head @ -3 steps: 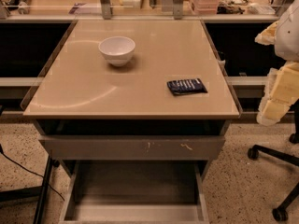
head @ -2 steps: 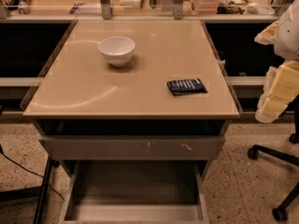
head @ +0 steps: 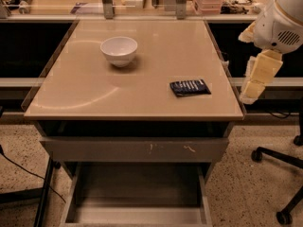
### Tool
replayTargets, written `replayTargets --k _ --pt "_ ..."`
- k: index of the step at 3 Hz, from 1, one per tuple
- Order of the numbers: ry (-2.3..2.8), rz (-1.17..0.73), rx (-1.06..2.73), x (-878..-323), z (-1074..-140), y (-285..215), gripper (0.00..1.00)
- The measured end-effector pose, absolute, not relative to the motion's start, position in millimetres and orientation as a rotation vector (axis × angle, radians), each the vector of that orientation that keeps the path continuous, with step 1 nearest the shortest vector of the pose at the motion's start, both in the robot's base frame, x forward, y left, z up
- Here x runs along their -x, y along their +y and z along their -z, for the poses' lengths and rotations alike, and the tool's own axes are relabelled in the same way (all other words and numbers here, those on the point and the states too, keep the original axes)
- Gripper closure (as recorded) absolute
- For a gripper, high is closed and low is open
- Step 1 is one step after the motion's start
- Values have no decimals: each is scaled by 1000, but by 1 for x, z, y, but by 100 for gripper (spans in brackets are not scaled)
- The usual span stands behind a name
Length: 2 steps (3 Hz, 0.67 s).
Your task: Place rxbar blueberry into middle drawer
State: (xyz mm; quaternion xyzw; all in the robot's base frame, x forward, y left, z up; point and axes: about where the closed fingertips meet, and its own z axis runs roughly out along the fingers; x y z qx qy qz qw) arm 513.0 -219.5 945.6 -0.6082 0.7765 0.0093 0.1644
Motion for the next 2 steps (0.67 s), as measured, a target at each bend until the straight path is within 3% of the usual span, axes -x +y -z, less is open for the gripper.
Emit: replayTargets --k 2 --pt "2223 -97 1751 -550 -916 -208 0"
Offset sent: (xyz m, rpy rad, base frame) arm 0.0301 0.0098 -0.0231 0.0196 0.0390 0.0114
